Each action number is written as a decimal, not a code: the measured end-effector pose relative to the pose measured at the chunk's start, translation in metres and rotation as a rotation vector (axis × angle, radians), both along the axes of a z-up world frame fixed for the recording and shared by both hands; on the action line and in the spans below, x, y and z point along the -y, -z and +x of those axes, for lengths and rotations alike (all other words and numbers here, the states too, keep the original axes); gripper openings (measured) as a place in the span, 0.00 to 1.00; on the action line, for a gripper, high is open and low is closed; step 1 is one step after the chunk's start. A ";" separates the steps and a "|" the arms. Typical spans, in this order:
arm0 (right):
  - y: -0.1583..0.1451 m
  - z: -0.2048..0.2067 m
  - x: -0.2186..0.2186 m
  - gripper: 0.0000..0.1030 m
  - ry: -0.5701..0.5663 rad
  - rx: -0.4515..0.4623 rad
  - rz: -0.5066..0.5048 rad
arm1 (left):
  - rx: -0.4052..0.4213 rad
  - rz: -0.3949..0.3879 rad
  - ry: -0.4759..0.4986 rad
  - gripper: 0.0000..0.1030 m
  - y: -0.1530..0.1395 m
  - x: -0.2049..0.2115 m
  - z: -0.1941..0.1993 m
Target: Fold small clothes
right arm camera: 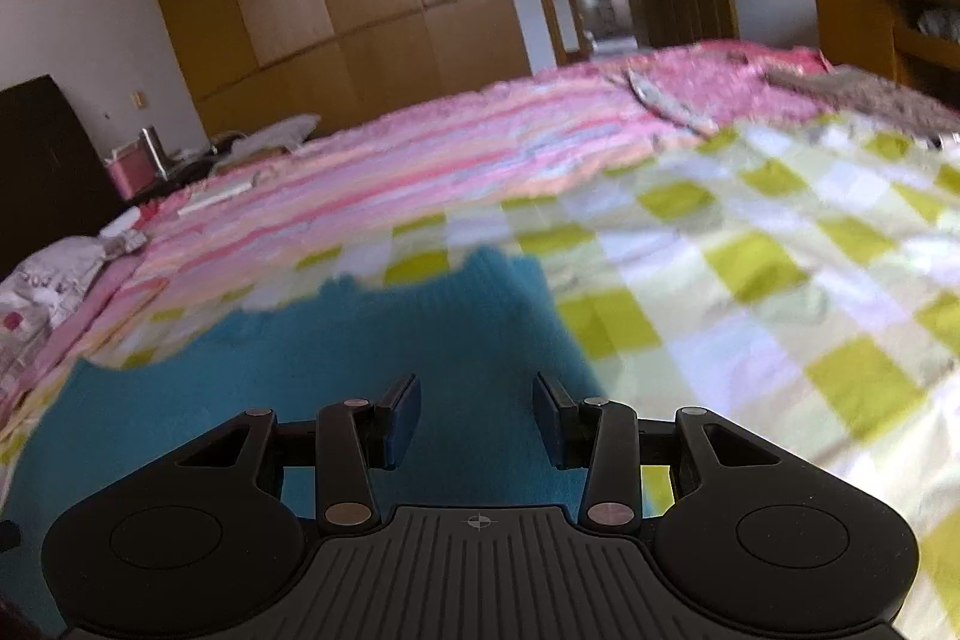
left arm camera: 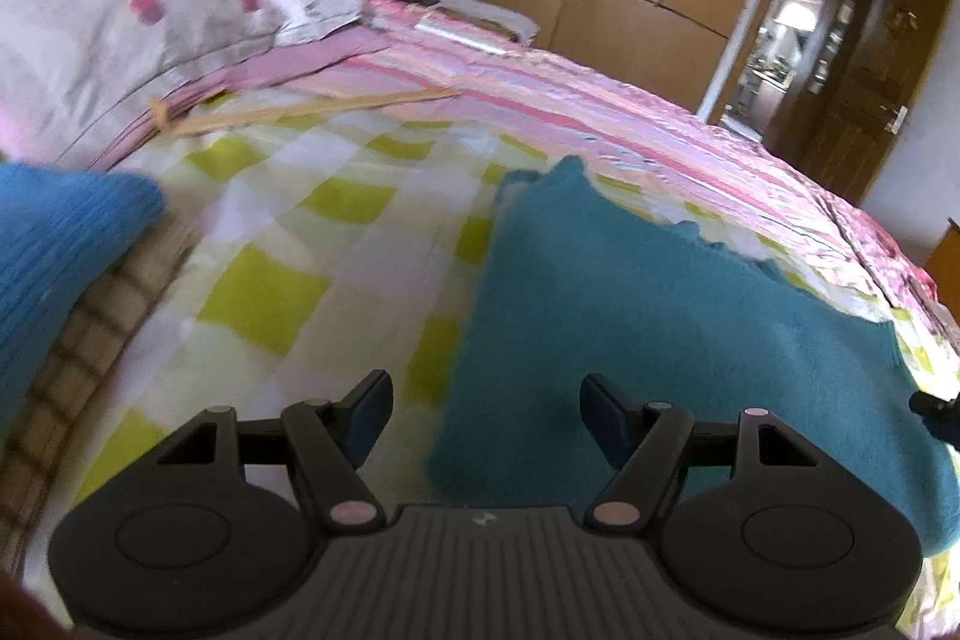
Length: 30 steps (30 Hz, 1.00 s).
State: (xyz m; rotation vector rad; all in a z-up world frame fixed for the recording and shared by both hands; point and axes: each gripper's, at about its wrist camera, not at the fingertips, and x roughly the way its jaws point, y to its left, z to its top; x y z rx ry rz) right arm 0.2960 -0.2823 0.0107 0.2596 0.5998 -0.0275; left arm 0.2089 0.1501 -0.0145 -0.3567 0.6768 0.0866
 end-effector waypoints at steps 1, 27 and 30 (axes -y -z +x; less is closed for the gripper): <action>0.001 0.000 -0.001 0.37 -0.003 -0.006 -0.005 | -0.013 -0.016 -0.019 0.73 0.002 -0.004 -0.003; -0.030 0.078 -0.277 0.49 -0.508 -0.183 -0.052 | -0.048 -0.225 -0.027 0.73 0.022 -0.024 -0.013; -0.024 0.089 -0.302 0.50 -0.518 -0.220 -0.057 | -0.046 -0.218 -0.011 0.73 0.022 -0.023 -0.013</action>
